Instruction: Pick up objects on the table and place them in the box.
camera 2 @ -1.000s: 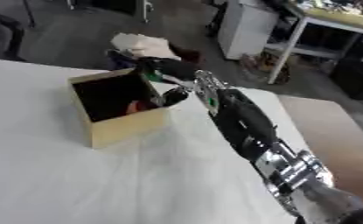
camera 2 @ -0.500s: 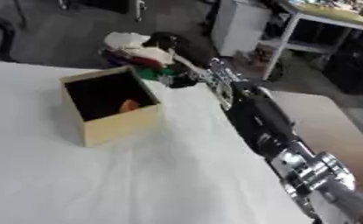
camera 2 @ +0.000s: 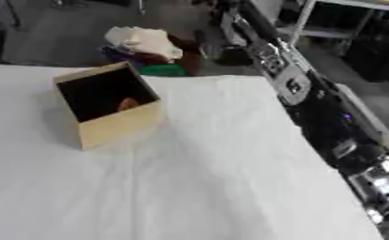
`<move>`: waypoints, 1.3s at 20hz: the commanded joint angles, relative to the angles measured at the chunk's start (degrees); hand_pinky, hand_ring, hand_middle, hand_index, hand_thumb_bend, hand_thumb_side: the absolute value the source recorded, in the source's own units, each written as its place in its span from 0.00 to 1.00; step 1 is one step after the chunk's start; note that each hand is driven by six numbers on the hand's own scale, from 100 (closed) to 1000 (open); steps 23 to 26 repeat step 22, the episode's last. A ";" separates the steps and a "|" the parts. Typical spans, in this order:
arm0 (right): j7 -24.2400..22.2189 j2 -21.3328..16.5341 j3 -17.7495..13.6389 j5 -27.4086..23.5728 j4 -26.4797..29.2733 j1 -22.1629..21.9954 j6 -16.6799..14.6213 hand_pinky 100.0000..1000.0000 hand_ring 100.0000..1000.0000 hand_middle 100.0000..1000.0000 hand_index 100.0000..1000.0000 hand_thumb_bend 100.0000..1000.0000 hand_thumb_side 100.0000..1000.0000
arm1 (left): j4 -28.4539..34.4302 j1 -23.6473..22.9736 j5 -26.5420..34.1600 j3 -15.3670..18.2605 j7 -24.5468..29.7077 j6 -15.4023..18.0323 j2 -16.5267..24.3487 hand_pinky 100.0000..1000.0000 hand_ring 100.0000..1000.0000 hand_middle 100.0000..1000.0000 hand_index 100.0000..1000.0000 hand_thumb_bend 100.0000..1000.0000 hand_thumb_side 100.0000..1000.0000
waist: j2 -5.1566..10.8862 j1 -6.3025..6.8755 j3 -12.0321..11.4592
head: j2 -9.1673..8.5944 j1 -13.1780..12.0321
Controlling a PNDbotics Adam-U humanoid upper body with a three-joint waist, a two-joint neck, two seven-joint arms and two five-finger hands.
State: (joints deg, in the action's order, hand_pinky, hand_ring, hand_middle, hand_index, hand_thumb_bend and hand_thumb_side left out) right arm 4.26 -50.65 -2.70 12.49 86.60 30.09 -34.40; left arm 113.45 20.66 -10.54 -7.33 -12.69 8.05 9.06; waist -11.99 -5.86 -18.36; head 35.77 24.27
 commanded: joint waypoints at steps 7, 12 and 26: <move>-6.36 4.39 -1.42 -4.97 9.81 -3.89 2.77 0.75 0.98 0.69 0.89 0.00 0.33 | 1.15 -2.20 -2.16 1.86 -2.19 -0.56 0.86 0.80 0.70 0.64 0.86 0.00 0.75 | 0.59 1.92 4.69 | 4.25 -5.72; -10.11 8.51 -0.37 -3.14 12.04 -5.22 2.56 0.76 1.00 0.70 0.89 0.00 0.31 | 1.15 -3.21 -3.05 2.66 -3.06 -0.57 0.63 0.80 0.70 0.64 0.86 0.00 0.75 | 0.19 2.88 7.66 | 6.41 -8.61; -15.52 16.48 -0.07 1.75 13.65 -7.64 2.05 0.76 1.00 0.70 0.89 0.00 0.31 | 1.15 -4.87 -4.31 3.60 -4.24 -1.29 -0.29 0.80 0.70 0.64 0.86 0.00 0.76 | -0.21 4.50 11.13 | 7.55 -11.79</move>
